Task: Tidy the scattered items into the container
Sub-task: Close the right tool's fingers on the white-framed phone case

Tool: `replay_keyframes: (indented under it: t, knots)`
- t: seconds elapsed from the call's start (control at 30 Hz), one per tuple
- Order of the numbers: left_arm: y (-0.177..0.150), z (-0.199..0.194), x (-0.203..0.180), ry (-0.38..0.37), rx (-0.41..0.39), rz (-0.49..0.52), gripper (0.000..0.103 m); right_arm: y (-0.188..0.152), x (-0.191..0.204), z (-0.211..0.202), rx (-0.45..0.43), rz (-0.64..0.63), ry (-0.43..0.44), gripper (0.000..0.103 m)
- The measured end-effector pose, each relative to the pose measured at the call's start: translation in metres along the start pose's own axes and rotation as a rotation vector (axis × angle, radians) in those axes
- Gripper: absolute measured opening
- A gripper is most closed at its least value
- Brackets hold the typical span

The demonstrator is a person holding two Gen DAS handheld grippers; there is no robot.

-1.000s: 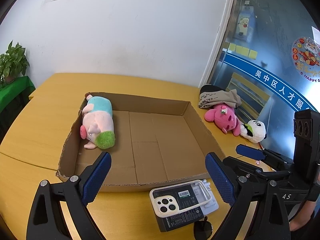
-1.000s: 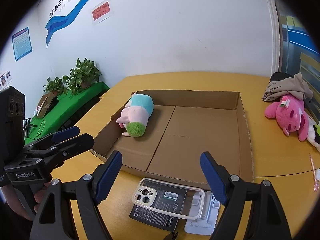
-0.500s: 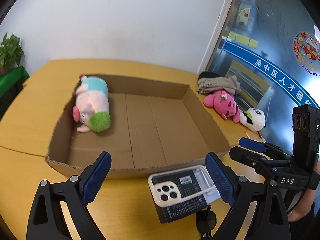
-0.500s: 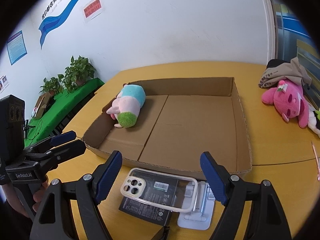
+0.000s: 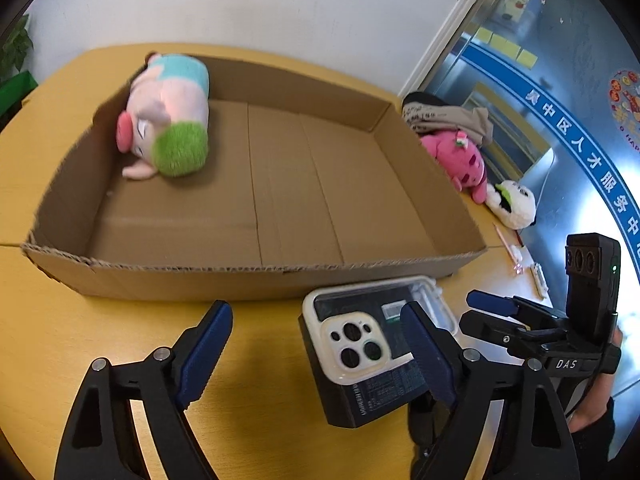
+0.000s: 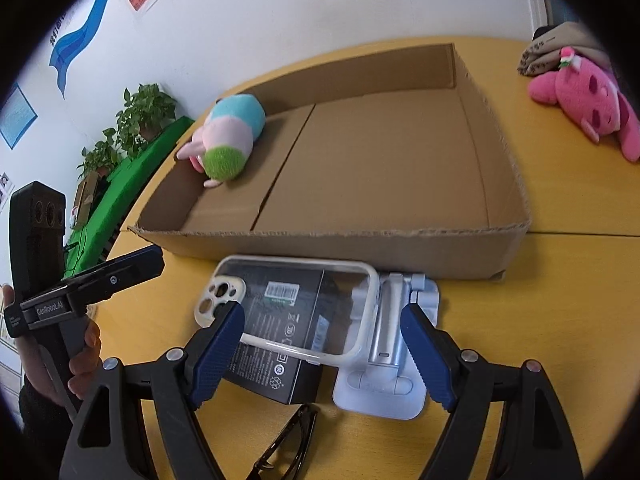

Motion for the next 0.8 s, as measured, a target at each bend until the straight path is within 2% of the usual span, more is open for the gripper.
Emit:
replay_keyframes:
  t: [0.2, 0.4, 0.43, 0.47, 0.5, 0.57, 0.6, 0.67, 0.8]
  knots:
    - [-0.01, 0.024, 0.004, -0.043, 0.053, -0.026, 0.087, -0.007, -0.011, 0.027, 0.044, 0.031, 0.021, 0.08]
    - [-0.016, 0.047, 0.0, -0.083, 0.106, -0.025, 0.072, -0.004, -0.01, 0.032, 0.036, 0.033, 0.05, 0.079]
    - [-0.016, 0.05, 0.001, -0.098, 0.112, -0.035, 0.07, -0.003, -0.01, 0.032, 0.039, 0.031, 0.051, 0.075]
    - [-0.015, 0.052, 0.002, -0.114, 0.116, -0.051, 0.069, -0.003, -0.009, 0.033, 0.044, 0.026, 0.057, 0.067]
    - [-0.015, 0.053, 0.003, -0.127, 0.12, -0.066, 0.068, -0.003, -0.008, 0.034, 0.05, 0.018, 0.053, 0.065]
    - [-0.014, 0.052, 0.002, -0.157, 0.124, -0.069, 0.054, -0.002, -0.007, 0.035, 0.052, 0.003, 0.041, 0.06]
    - [-0.014, 0.05, 0.001, -0.168, 0.124, -0.065, 0.052, -0.002, -0.007, 0.034, 0.048, 0.005, 0.047, 0.056]
    - [-0.013, 0.047, 0.002, -0.163, 0.125, -0.062, 0.051, -0.001, -0.009, 0.031, 0.037, 0.014, 0.058, 0.047]
    - [-0.011, 0.037, 0.002, -0.163, 0.106, -0.052, 0.046, 0.0, -0.008, 0.024, 0.001, -0.001, 0.062, 0.04]
Point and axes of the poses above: each gripper's, at about its wrist camera, not at the fingertips, and z roughly the way its jaws point, x to its left, y to its top, the point moved 5 cm from there along z, roughly the way its jaws point, and after that the axes turned 8 degrees about y, right-handed, at the moved point
